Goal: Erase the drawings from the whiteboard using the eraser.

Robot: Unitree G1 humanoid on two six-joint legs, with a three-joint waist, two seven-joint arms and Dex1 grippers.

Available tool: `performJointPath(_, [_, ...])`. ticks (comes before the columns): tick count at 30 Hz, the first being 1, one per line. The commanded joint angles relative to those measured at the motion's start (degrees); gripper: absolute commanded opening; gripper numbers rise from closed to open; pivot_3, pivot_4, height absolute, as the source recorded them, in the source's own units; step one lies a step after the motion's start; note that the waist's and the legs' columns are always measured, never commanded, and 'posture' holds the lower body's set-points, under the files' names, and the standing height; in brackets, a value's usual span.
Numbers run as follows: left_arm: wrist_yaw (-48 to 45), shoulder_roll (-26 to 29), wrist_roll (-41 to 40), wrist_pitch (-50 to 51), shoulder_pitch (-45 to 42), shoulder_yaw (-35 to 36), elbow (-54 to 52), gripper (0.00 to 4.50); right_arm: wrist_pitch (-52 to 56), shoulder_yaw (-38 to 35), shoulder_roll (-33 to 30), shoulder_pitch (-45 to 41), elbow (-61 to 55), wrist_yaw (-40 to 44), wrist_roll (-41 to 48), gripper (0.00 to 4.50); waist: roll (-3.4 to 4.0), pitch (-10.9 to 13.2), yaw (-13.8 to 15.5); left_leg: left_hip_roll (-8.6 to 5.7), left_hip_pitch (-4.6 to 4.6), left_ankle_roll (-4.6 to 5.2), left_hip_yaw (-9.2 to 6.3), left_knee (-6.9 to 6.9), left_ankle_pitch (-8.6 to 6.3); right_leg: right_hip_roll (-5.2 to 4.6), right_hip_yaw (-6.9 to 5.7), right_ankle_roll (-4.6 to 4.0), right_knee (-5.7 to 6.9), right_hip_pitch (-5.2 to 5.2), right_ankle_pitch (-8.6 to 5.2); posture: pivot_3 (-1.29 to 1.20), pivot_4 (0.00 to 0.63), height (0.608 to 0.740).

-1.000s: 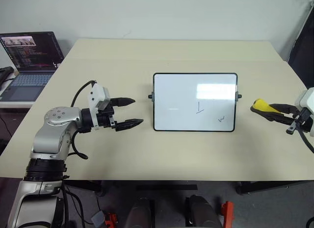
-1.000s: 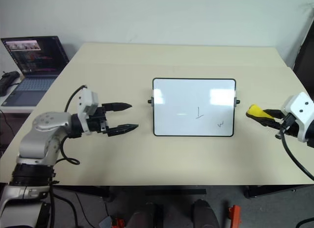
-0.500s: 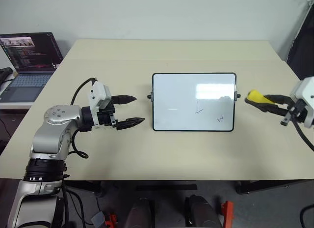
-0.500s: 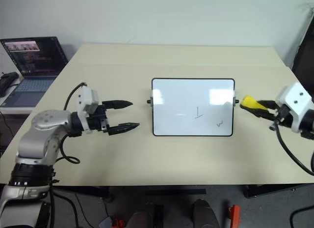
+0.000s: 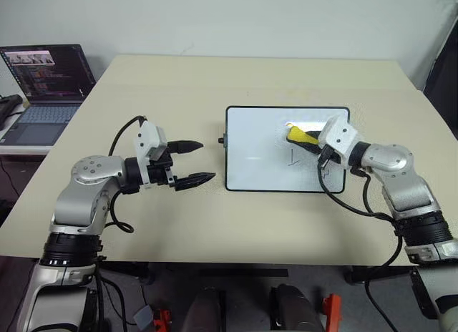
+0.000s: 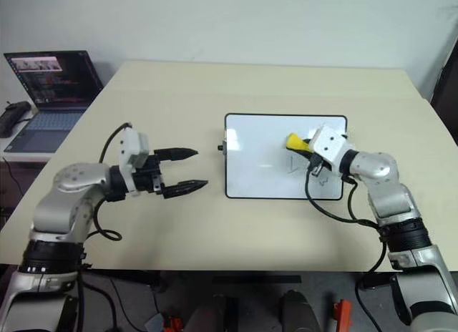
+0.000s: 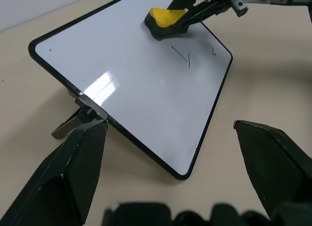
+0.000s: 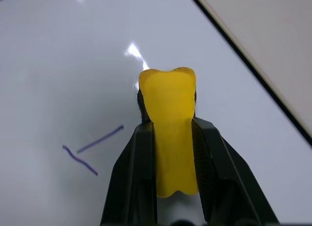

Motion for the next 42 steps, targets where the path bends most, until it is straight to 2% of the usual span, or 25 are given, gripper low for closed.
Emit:
performJointPath(1, [0.6,1.0,-0.7,0.2,0.2,1.8,-2.4,4.50,-1.9,1.7,-0.8,-0.3,2.6,0.9,-2.9,0.67,0.00,0.0,0.0,0.00,0.03,0.00,-0.01,0.01,0.00,0.01,0.00,-0.01,0.01,0.01,0.00,0.00,0.150,0.740])
performJointPath(5, [0.8,1.2,-1.0,0.6,0.6,2.1,-3.0,4.50,-1.9,5.2,-0.6,2.2,1.7,3.0,-5.2,0.67,-0.12,-0.1,0.0,0.03,0.14,0.01,-0.01,0.04,0.01,0.04,0.00,-0.01,0.08,0.10,0.01,0.00,0.150,0.740])
performJointPath(9, [1.0,1.0,-1.0,0.7,0.2,1.7,-3.0,4.50,-1.7,9.6,2.3,6.7,0.8,4.2,-6.5,0.64,-0.48,-0.4,-0.5,0.07,0.25,0.01,-0.01,0.09,0.01,0.08,0.02,-0.02,0.09,0.21,0.01,0.00,0.150,0.740])
performJointPath(12, [1.1,0.7,-0.9,0.8,-0.3,1.4,-2.9,4.50,-1.7,10.9,3.1,9.1,0.5,4.3,-7.0,0.64,-0.52,-0.4,-0.9,0.10,1.02,0.01,-0.02,0.05,0.01,0.12,0.01,-0.02,-0.08,1.02,-0.01,0.00,0.150,0.740])
performJointPath(14, [1.0,0.7,-0.9,0.7,-0.4,1.4,-2.8,4.50,-0.8,10.3,2.8,9.3,0.1,4.2,-6.7,0.64,-0.51,-0.4,-1.0,0.10,1.44,0.02,-0.02,0.02,0.00,0.11,0.02,0.17,-0.14,1.45,-0.18,0.00,0.150,0.740])
performJointPath(16, [0.9,0.7,-0.8,0.6,-0.6,1.3,-2.4,4.50,-0.3,9.1,2.7,8.2,1.1,3.0,-6.5,0.64,-0.52,-0.4,-1.0,0.10,1.60,0.04,-0.01,0.03,0.02,0.11,0.05,0.01,-0.13,1.59,-0.21,0.00,0.150,0.740])
performJointPath(22, [0.7,0.6,-0.7,0.4,-1.0,1.2,-2.0,4.50,-3.6,4.7,1.0,0.6,8.7,-5.2,-8.3,0.55,-0.54,-0.4,-1.0,0.09,1.97,0.21,0.08,0.05,0.16,0.07,0.14,-0.11,-0.13,1.90,-0.08,0.00,0.150,0.740])
performJointPath(25, [0.6,0.6,-0.8,0.4,-1.1,1.3,-2.0,4.50,-2.1,1.2,0.0,0.3,3.5,-0.2,-2.0,0.54,-0.55,-0.4,-0.8,0.08,1.96,0.24,0.07,0.03,0.19,0.05,0.13,-0.11,-0.14,1.90,-0.08,0.00,0.150,0.740])
performJointPath(28, [0.4,0.7,-0.5,0.0,-1.7,1.2,-1.3,4.50,-0.4,0.7,-4.1,2.3,-2.9,5.2,-0.7,0.52,-0.53,-0.4,-0.5,0.08,1.66,0.22,0.02,-0.08,0.16,0.05,0.08,0.17,-0.17,1.61,0.01,0.00,0.150,0.740])
performJointPath(31, [0.1,1.4,-0.7,0.1,-2.4,1.6,-1.6,4.50,7.1,-4.2,-7.7,5.3,-12.4,10.5,6.9,0.52,-0.50,-0.4,-0.1,0.06,0.77,0.19,-0.11,-0.05,0.13,0.05,-0.02,-0.03,-0.09,0.80,0.17,0.00,0.150,0.740])
performJointPath(35, [0.0,2.1,-0.7,0.2,-2.7,1.8,-2.4,4.50,13.8,-12.9,-11.4,7.6,-16.6,13.0,15.4,0.52,-0.47,-0.4,-0.1,0.04,-0.10,0.11,-0.11,-0.03,0.06,0.03,-0.01,-0.01,-0.08,-0.06,0.14,0.00,0.150,0.740])
performJointPath(39, [-0.1,2.6,-0.8,0.2,-2.5,2.2,-2.8,4.50,16.4,-21.2,-17.1,12.6,-16.5,14.5,18.1,0.52,-0.47,-0.4,0.2,0.03,-0.10,0.09,-0.11,-0.07,0.02,0.02,-0.07,0.01,-0.20,-0.01,0.10,0.00,0.150,0.740])
performJointPath(42, [-0.4,3.0,-0.5,-0.2,-1.9,2.4,-2.0,4.50,18.1,-28.1,-20.5,19.9,-15.9,14.9,19.2,0.52,-0.47,-0.4,0.5,0.00,-0.08,0.09,-0.07,-0.05,0.01,-0.01,-0.06,0.02,-0.22,0.04,0.09,0.00,0.150,0.740])
